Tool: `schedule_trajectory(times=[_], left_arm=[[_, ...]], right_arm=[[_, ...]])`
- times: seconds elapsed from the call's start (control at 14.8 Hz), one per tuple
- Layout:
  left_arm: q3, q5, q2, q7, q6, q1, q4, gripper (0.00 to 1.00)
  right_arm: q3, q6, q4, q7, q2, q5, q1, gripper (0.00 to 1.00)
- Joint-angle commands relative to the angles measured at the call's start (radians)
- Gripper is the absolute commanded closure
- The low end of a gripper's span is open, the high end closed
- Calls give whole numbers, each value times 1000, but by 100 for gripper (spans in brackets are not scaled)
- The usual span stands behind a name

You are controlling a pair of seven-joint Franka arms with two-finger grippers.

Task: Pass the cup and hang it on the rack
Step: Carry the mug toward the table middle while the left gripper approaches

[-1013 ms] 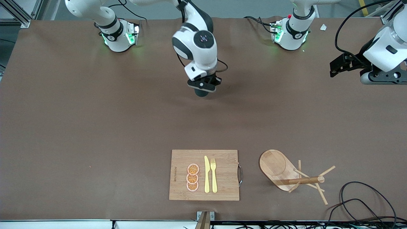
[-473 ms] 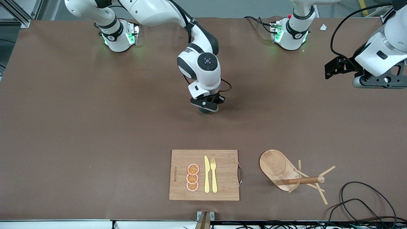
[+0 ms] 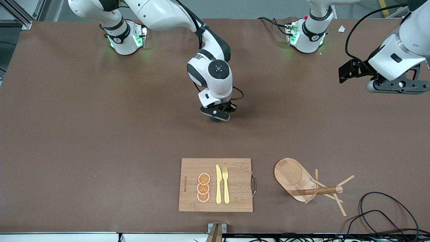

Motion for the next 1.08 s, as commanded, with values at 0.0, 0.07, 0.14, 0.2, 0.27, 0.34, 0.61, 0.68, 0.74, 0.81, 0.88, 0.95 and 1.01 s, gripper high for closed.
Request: schedule_trajectory(times=[0.0, 0.07, 0.14, 0.2, 0.27, 0.34, 0.61, 0.68, 0.74, 0.81, 0.88, 0.95, 1.01], left_arm=[[-3, 7, -1, -9, -2, -3, 12, 0], [-3, 5, -1, -9, -2, -2, 12, 0], [-3, 7, -1, -11, -2, -2, 11, 0], [-3, 8, 1, -11, -2, -2, 11, 0], [-3, 8, 1, -11, -2, -2, 11, 0], [-3, 8, 1, -15, -2, -2, 11, 0], [-1, 8, 1, -22, 1, 0, 11, 0], [-3, 10, 1, -22, 12, 0, 11, 0], [-3, 10, 1, -22, 18, 1, 11, 0], [-3, 10, 1, -22, 18, 1, 11, 0], [-3, 11, 1, -22, 20, 0, 11, 0], [-1, 11, 1, -23, 20, -2, 11, 0], [-3, 11, 1, -22, 27, -2, 11, 0]], right_arm=[[9, -16, 37, 60, 22, 23, -26, 100], [9, -16, 37, 92, 23, 64, -37, 100], [9, -16, 37, 126, 26, 103, -40, 100], [9, -16, 37, 160, 31, 124, -41, 100], [9, -16, 37, 213, 31, 131, -44, 100], [9, -16, 37, 256, 31, 131, -48, 100], [7, -14, 37, 266, 42, 120, -37, 100], [7, -14, 39, 266, 43, 120, -35, 100], [7, -14, 42, 269, 45, 120, -34, 100], [7, -14, 42, 271, 45, 120, -34, 97], [7, -13, 42, 265, 45, 117, -34, 83], [7, -10, 42, 254, 45, 117, -35, 56], [7, -8, 42, 254, 43, 118, -38, 33]])
